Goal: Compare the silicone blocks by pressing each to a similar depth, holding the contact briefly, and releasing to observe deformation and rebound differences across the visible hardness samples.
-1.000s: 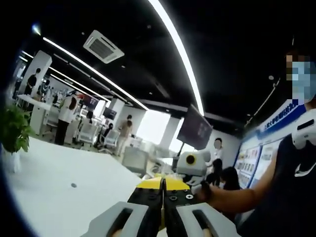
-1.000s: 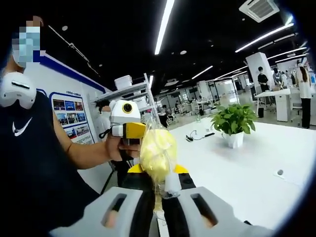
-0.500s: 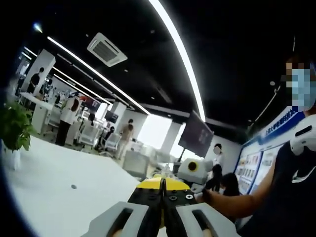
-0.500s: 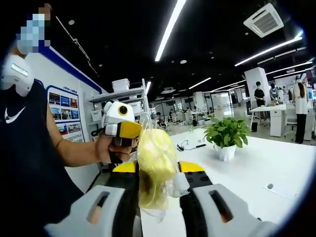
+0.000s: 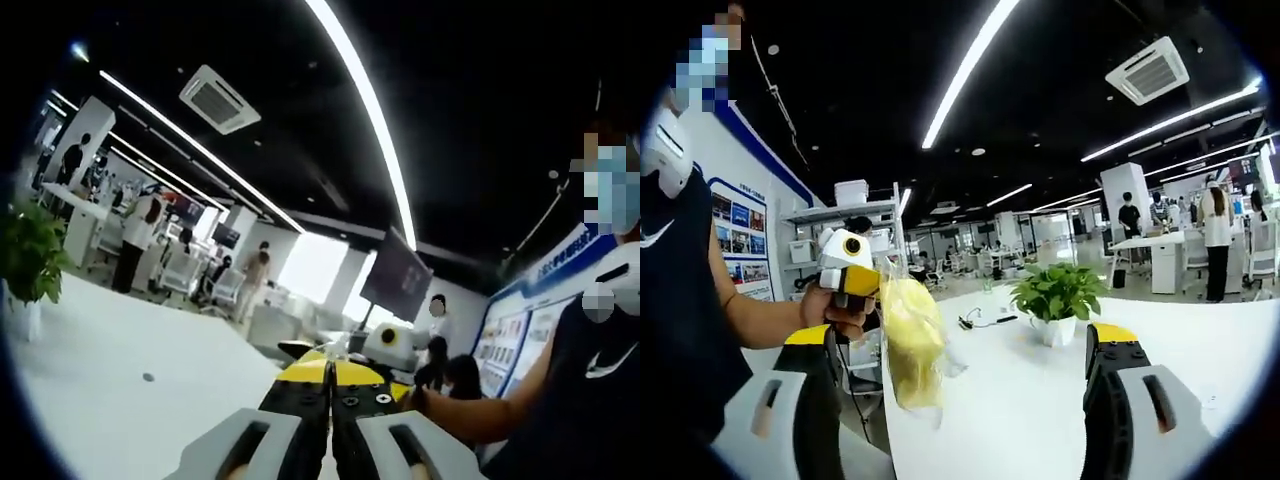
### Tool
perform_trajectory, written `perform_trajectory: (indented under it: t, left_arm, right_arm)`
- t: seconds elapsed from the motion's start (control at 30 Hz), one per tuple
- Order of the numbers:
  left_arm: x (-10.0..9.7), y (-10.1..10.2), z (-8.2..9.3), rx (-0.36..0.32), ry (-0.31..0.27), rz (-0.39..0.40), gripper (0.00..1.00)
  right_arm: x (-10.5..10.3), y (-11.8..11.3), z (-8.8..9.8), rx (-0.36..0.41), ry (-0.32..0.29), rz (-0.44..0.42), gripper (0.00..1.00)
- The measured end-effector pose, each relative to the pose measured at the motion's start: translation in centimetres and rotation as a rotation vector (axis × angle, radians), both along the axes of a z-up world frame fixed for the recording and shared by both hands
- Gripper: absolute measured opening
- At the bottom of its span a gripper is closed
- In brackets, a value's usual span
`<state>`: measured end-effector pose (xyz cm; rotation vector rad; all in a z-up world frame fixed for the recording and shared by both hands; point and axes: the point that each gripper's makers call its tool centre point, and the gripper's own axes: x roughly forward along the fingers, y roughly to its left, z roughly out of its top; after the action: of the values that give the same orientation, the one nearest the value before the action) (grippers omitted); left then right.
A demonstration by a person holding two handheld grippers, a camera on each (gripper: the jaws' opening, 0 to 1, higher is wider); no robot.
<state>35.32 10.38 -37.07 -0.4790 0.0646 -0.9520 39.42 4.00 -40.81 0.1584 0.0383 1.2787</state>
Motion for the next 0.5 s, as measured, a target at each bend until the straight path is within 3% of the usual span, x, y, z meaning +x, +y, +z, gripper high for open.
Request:
perform_trajectory:
  t: [0.3,0.5]
  left_arm:
    - [0.4,-0.4,-0.1,-0.020,0.031,-0.019,0.00]
    - [1.1,-0.3,-1.7,-0.048,0.084,-0.015,0.00]
  right_arm:
    - [0.9,-2.8,-0.5,-0.036,-0.047,-0.075,0.97]
    - [1.2,-6.2,-3.0,-0.063,-0.019,-0.162,0.97]
